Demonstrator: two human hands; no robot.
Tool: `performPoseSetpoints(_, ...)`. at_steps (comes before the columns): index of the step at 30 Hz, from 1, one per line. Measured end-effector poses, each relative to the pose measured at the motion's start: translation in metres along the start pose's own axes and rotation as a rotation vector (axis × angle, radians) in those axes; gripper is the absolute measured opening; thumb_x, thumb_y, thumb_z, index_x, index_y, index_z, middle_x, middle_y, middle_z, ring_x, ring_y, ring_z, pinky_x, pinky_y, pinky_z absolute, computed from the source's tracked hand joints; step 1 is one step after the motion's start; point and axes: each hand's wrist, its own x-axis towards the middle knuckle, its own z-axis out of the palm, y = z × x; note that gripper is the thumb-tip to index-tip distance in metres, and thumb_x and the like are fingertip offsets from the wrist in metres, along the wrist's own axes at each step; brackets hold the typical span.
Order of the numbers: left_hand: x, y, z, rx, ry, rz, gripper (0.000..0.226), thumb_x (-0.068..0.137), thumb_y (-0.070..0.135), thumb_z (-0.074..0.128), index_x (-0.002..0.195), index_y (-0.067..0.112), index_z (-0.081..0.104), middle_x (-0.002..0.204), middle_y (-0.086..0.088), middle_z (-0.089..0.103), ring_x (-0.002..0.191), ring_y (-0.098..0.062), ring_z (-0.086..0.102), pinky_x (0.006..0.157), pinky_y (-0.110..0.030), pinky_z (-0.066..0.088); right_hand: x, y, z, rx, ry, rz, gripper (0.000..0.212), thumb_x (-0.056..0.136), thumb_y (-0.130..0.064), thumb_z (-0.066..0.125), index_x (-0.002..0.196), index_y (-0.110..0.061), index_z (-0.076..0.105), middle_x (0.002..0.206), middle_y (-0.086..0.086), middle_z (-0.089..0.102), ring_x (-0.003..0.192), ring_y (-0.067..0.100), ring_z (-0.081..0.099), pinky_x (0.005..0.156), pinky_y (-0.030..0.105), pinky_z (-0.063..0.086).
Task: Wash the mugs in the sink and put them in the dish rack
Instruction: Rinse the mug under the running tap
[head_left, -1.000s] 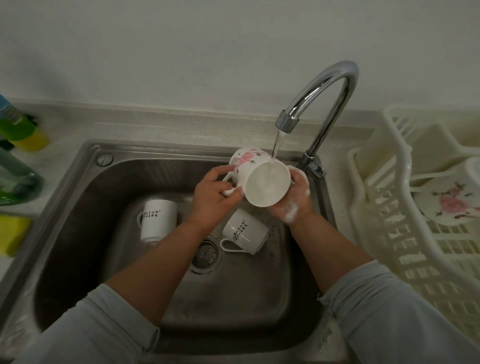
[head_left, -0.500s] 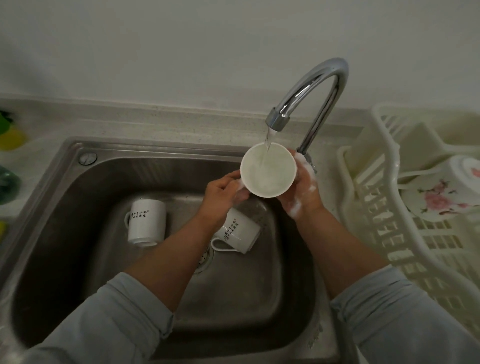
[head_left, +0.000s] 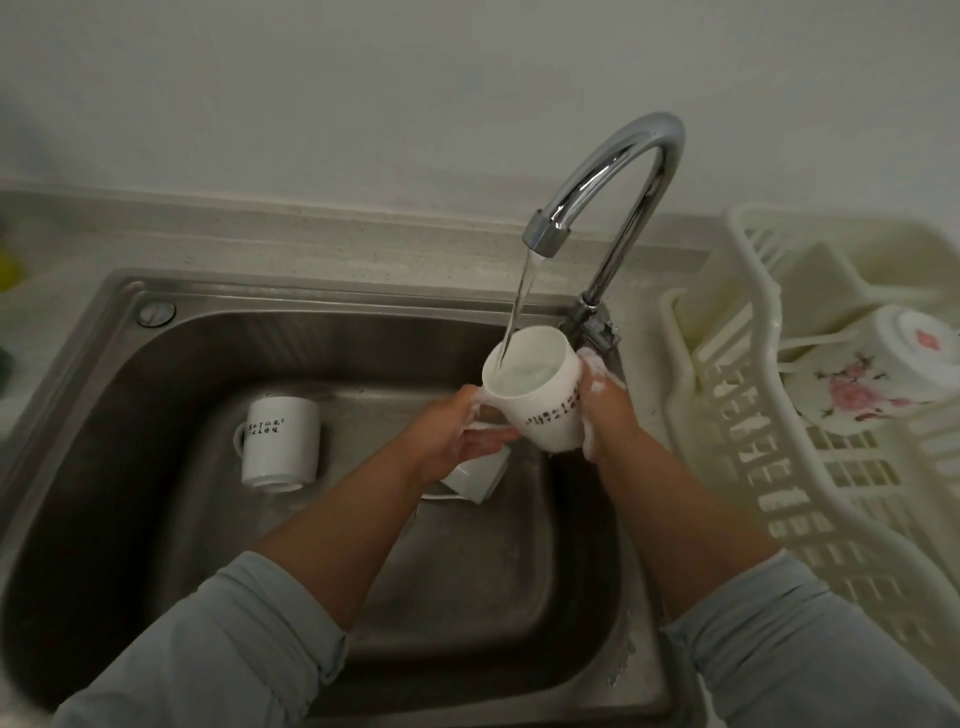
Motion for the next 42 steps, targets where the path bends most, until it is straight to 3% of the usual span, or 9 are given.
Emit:
performPoseSetpoints(5, -0.007, -0.001, -0.011, 0.118, 0.118, -0.118, 0.024, 0.093, 0.029, 0.049, 0.108, 0.014, 0.060, 0.105, -0.003, 0.066, 0.073, -0.018, 0.071, 0.066, -0.024, 0.051, -0.006, 0.016, 0.004, -0.158, -0.101, 0.243, 0.075, 0.072, -0.074, 0.044, 0.125, -0.022, 0.051, 0.105, 0.011, 0.063, 0.097, 0.028, 0.060, 0.089, 0.051, 0.049)
performPoseSetpoints(11, -0.013, 0.018, -0.040, 0.379, 0.338, -0.029, 0.018, 0.085, 0.013, 0.061, 0.101, 0.006, 0.066, 0.100, -0.008, 0.067, 0.069, -0.013, 0.071, 0.067, -0.026, 0.058, -0.023, 0.029, 0.023, 0.017, -0.407, 0.415, 0.061, 0.083, -0.072, 0.035, 0.125, -0.029, 0.047, 0.131, 0.014, 0.047, 0.123, 0.042, 0.041, 0.095, 0.065, 0.036)
performPoseSetpoints(13, -0.012, 0.023, -0.043, 0.500, 0.361, 0.028, 0.015, 0.085, 0.011, 0.061, 0.097, 0.005, 0.067, 0.095, -0.011, 0.066, 0.065, -0.009, 0.070, 0.063, -0.025, 0.058, -0.024, 0.032, 0.028, 0.074, -0.439, 0.381, 0.049, 0.086, -0.067, 0.038, 0.114, -0.030, 0.053, 0.125, 0.010, 0.052, 0.115, 0.039, 0.047, 0.092, 0.063, 0.041)
performPoseSetpoints(17, -0.011, 0.026, -0.032, 0.464, 0.420, 0.084, 0.018, 0.088, 0.022, 0.060, 0.079, 0.007, 0.065, 0.090, -0.017, 0.069, 0.084, -0.030, 0.070, 0.084, -0.044, 0.056, -0.019, 0.027, 0.024, 0.145, -0.437, 0.311, 0.035, 0.092, -0.060, 0.034, 0.093, -0.032, 0.055, 0.104, 0.005, 0.057, 0.099, 0.034, 0.052, 0.094, 0.064, 0.040)
performPoseSetpoints(23, -0.013, 0.000, -0.038, 0.449, 0.374, -0.010, 0.012, 0.084, 0.012, 0.066, 0.086, 0.001, 0.067, 0.101, -0.025, 0.067, 0.090, -0.031, 0.069, 0.084, -0.046, 0.053, -0.013, 0.057, 0.014, 0.086, -0.454, 0.299, 0.044, 0.089, -0.054, 0.047, 0.126, -0.031, 0.047, 0.121, 0.010, 0.051, 0.110, 0.038, 0.049, 0.072, 0.065, 0.050)
performPoseSetpoints(26, -0.009, 0.000, -0.038, 0.347, 0.416, 0.007, 0.010, 0.085, 0.014, 0.063, 0.085, 0.004, 0.064, 0.093, -0.020, 0.066, 0.082, -0.027, 0.070, 0.086, -0.045, 0.052, -0.011, 0.053, 0.021, 0.099, -0.420, 0.331, 0.048, 0.089, -0.060, 0.040, 0.127, -0.031, 0.048, 0.121, 0.009, 0.054, 0.111, 0.036, 0.049, 0.084, 0.063, 0.047)
performPoseSetpoints(31, -0.008, -0.003, -0.035, 0.358, 0.353, -0.001, 0.005, 0.081, 0.013, 0.067, 0.082, 0.008, 0.067, 0.102, -0.017, 0.068, 0.093, -0.030, 0.068, 0.089, -0.046, 0.053, 0.002, 0.048, 0.016, 0.057, -0.433, 0.323, 0.048, 0.087, -0.063, 0.040, 0.123, -0.033, 0.049, 0.123, 0.008, 0.054, 0.113, 0.037, 0.050, 0.081, 0.063, 0.048)
performPoseSetpoints(37, -0.008, -0.003, -0.048, 0.346, 0.381, 0.051, 0.008, 0.087, 0.013, 0.061, 0.082, 0.008, 0.066, 0.101, -0.020, 0.068, 0.088, -0.029, 0.069, 0.087, -0.042, 0.053, -0.012, 0.047, 0.023, 0.061, -0.462, 0.277, 0.029, 0.095, -0.052, 0.036, 0.106, -0.030, 0.052, 0.111, 0.003, 0.055, 0.095, 0.026, 0.053, 0.084, 0.055, 0.050)
performPoseSetpoints(42, -0.016, -0.005, -0.049, 0.685, 0.337, 0.320, 0.013, 0.086, 0.013, 0.062, 0.087, 0.004, 0.072, 0.115, -0.004, 0.066, 0.090, -0.012, 0.063, 0.077, -0.022, 0.049, -0.003, 0.038, 0.020, 0.225, -0.494, 0.444, 0.055, 0.091, -0.065, 0.030, 0.115, -0.023, 0.056, 0.109, 0.014, 0.059, 0.096, 0.033, 0.058, 0.083, 0.047, 0.050)
